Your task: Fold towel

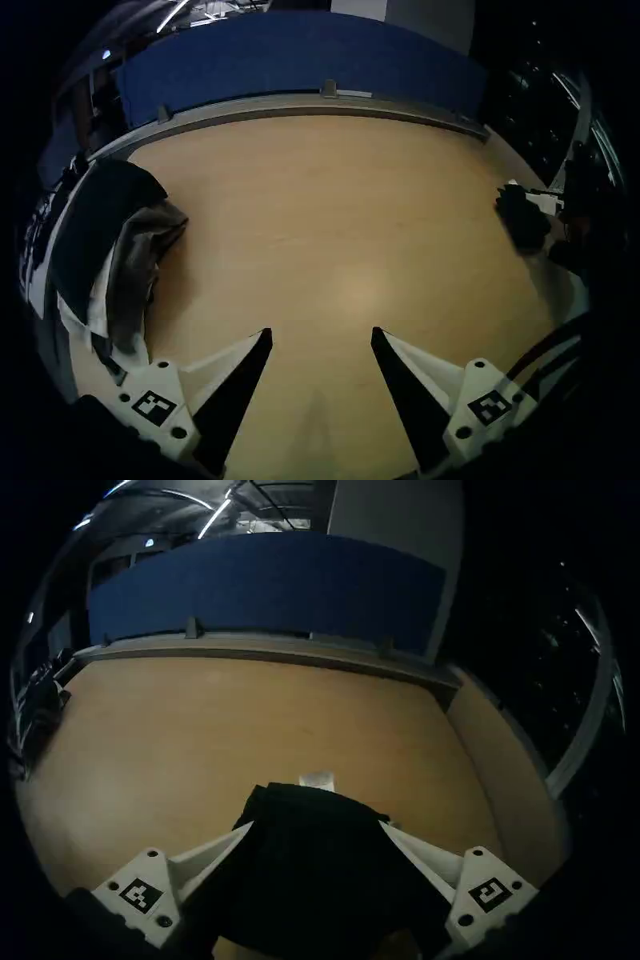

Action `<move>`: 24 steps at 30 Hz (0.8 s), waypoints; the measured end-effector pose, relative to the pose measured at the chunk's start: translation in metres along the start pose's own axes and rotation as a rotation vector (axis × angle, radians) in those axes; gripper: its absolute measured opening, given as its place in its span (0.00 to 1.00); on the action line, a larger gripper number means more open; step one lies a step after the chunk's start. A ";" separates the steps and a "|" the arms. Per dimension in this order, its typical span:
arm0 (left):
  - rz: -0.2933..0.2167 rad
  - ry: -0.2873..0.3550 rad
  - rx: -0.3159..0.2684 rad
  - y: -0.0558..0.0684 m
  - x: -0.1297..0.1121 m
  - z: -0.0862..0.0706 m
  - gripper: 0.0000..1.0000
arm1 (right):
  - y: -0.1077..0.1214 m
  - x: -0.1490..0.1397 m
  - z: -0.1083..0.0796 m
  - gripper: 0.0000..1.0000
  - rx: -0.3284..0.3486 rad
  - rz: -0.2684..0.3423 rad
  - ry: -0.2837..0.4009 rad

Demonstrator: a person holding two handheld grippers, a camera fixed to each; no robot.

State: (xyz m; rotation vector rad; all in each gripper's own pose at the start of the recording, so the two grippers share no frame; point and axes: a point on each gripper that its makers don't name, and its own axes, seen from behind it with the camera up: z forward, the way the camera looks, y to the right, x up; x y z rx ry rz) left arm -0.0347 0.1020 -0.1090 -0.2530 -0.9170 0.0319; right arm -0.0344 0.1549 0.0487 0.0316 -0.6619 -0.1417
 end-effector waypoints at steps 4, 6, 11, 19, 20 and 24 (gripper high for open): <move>0.000 0.002 -0.001 0.001 0.001 -0.002 0.92 | 0.002 0.005 -0.013 1.00 -0.003 0.015 0.016; 0.000 0.003 -0.002 0.001 0.001 -0.002 0.92 | 0.003 0.006 -0.018 1.00 -0.006 0.019 0.024; 0.001 0.004 -0.005 0.003 0.001 -0.003 0.92 | 0.001 0.001 -0.029 1.00 -0.008 0.026 0.027; 0.003 0.005 -0.007 0.004 0.001 -0.005 0.92 | -0.007 -0.014 -0.042 1.00 -0.010 0.047 0.023; 0.003 0.005 -0.007 0.004 0.001 -0.005 0.92 | -0.009 -0.017 -0.044 1.00 -0.009 0.049 0.022; 0.006 0.004 -0.006 0.004 -0.001 -0.007 0.92 | -0.014 -0.030 -0.047 1.00 -0.008 0.058 0.011</move>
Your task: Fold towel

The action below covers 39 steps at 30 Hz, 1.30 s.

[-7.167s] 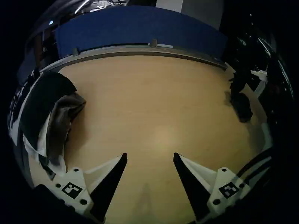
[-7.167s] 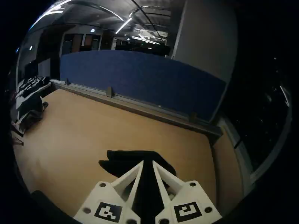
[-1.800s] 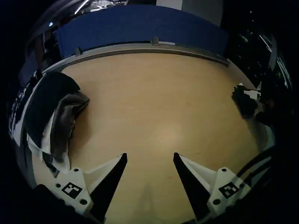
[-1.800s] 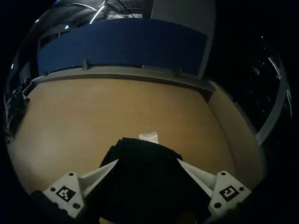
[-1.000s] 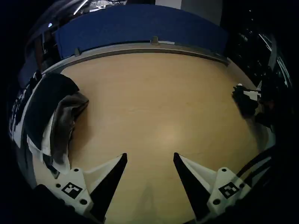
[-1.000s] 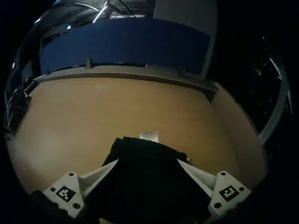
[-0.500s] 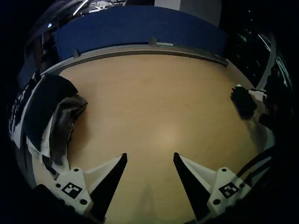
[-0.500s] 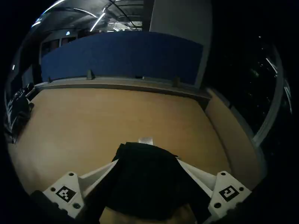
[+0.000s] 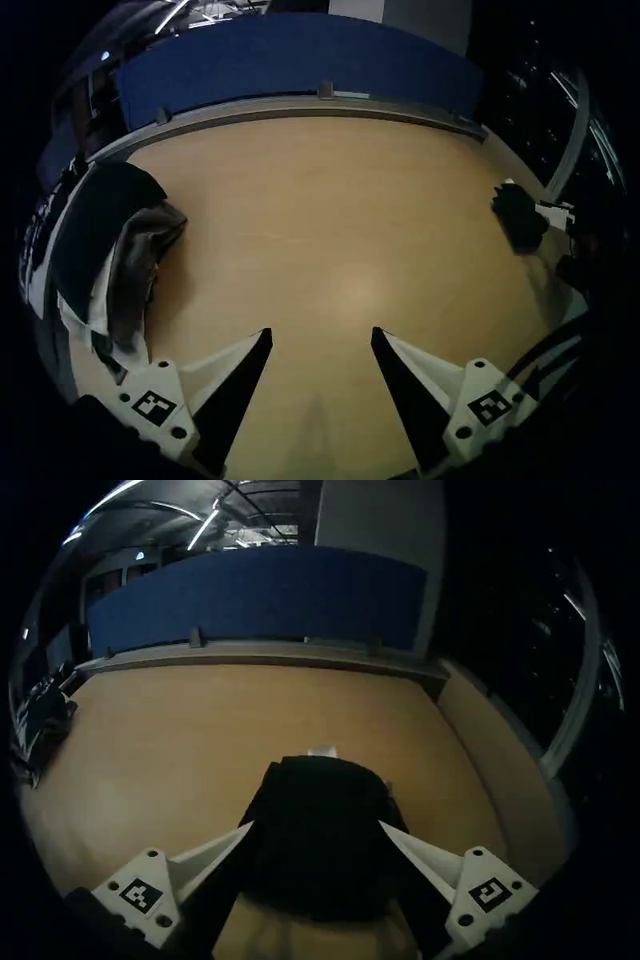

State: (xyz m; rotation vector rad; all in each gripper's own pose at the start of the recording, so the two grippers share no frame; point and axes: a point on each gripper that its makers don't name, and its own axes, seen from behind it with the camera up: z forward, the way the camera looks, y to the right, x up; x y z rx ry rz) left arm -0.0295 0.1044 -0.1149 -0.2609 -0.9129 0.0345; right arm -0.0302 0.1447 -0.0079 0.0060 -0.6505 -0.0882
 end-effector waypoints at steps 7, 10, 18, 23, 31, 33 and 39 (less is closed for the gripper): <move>0.003 -0.005 0.000 0.000 -0.005 -0.001 0.92 | 0.001 -0.030 0.002 1.00 -0.012 -0.004 -0.037; 0.003 -0.007 0.001 -0.001 -0.007 -0.001 0.92 | 0.003 -0.041 0.006 1.00 -0.020 -0.010 -0.054; 0.004 -0.010 0.006 -0.002 -0.011 -0.002 0.92 | 0.007 -0.060 0.018 1.00 -0.028 -0.017 -0.091; 0.000 -0.008 0.007 -0.003 -0.011 -0.002 0.92 | 0.008 -0.062 0.022 1.00 -0.023 -0.018 -0.100; -0.003 -0.001 0.009 -0.004 -0.009 -0.004 0.92 | 0.007 -0.047 0.010 1.00 -0.024 -0.014 -0.067; -0.005 0.004 0.010 -0.004 -0.007 -0.005 0.92 | 0.006 -0.039 0.004 1.00 -0.027 -0.009 -0.043; -0.011 0.010 0.010 -0.005 -0.004 -0.008 0.92 | 0.005 -0.019 -0.013 1.00 -0.032 -0.011 0.011</move>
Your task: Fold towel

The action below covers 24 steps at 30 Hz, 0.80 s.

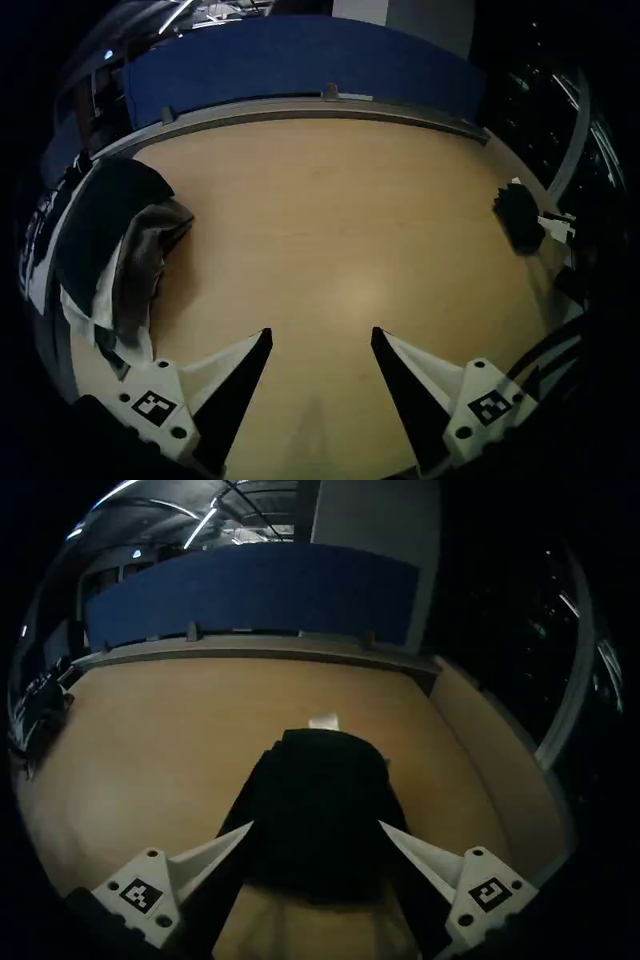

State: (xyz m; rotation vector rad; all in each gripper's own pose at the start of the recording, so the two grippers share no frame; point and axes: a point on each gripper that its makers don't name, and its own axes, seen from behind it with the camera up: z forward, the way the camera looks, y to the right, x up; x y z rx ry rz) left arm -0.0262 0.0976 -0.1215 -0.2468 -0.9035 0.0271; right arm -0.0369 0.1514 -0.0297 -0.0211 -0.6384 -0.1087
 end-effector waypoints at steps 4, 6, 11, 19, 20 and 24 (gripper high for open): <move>0.003 0.005 -0.001 0.001 0.001 -0.001 0.92 | 0.000 0.006 -0.004 1.00 0.000 -0.007 0.009; 0.004 0.009 -0.002 0.002 0.003 -0.002 0.92 | 0.000 0.009 -0.006 1.00 0.000 -0.007 0.015; -0.002 0.019 -0.002 0.002 0.005 -0.004 0.92 | -0.003 0.013 -0.009 1.00 0.008 -0.002 0.024; -0.002 0.023 0.001 0.001 0.005 -0.007 0.92 | -0.004 0.023 -0.004 1.00 0.012 -0.021 0.039; -0.002 0.022 0.002 0.001 0.005 -0.007 0.92 | -0.003 0.025 -0.002 1.00 0.014 -0.024 0.040; -0.002 0.020 0.006 0.001 0.003 -0.007 0.92 | -0.001 0.032 0.012 1.00 0.018 -0.029 0.041</move>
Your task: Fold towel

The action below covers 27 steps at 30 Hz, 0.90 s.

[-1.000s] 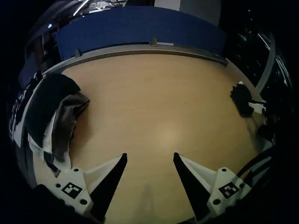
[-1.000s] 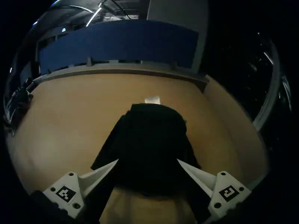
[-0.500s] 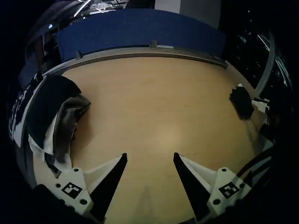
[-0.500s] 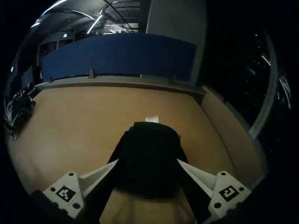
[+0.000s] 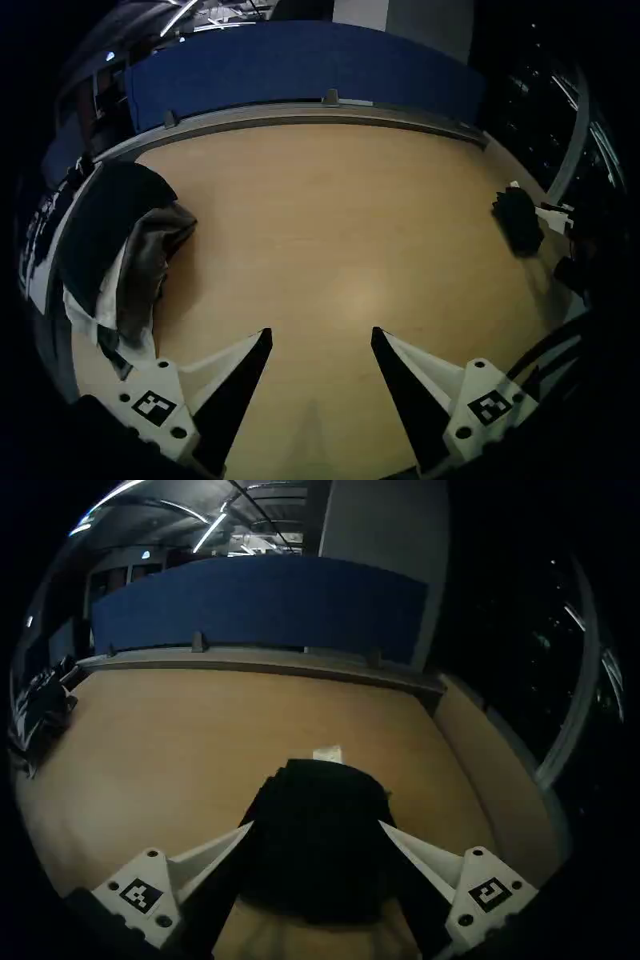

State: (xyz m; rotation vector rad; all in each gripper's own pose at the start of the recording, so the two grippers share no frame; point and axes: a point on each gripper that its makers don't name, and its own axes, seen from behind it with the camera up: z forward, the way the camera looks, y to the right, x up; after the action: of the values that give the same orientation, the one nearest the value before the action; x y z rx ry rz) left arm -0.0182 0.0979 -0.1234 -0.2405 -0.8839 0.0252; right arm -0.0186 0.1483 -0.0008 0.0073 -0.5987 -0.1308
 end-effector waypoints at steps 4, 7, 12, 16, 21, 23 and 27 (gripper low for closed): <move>-0.003 0.000 0.004 0.000 0.000 0.000 0.92 | 0.003 0.006 0.015 1.00 0.006 0.003 -0.002; -0.005 -0.001 0.007 0.000 -0.001 0.001 0.92 | 0.004 0.006 0.027 1.00 0.010 0.001 -0.011; -0.007 -0.006 0.010 -0.001 -0.002 0.002 0.92 | 0.004 0.000 0.045 1.00 0.020 0.003 -0.035; -0.008 -0.010 0.015 -0.003 -0.004 0.002 0.92 | 0.006 -0.010 0.058 1.00 0.024 0.018 -0.065; -0.011 -0.012 0.020 -0.005 -0.006 0.002 0.92 | 0.008 -0.024 0.069 1.00 0.026 0.022 -0.098; -0.011 -0.013 0.021 -0.006 -0.006 0.002 0.92 | 0.008 -0.026 0.071 1.00 0.027 0.018 -0.101; -0.009 -0.013 0.020 -0.007 -0.007 0.001 0.92 | 0.007 -0.027 0.072 1.00 0.029 0.008 -0.099</move>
State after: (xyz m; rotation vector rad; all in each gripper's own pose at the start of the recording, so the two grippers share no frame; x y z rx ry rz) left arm -0.0241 0.0909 -0.1265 -0.2177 -0.8977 0.0276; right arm -0.0802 0.1610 0.0445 0.0263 -0.6989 -0.1154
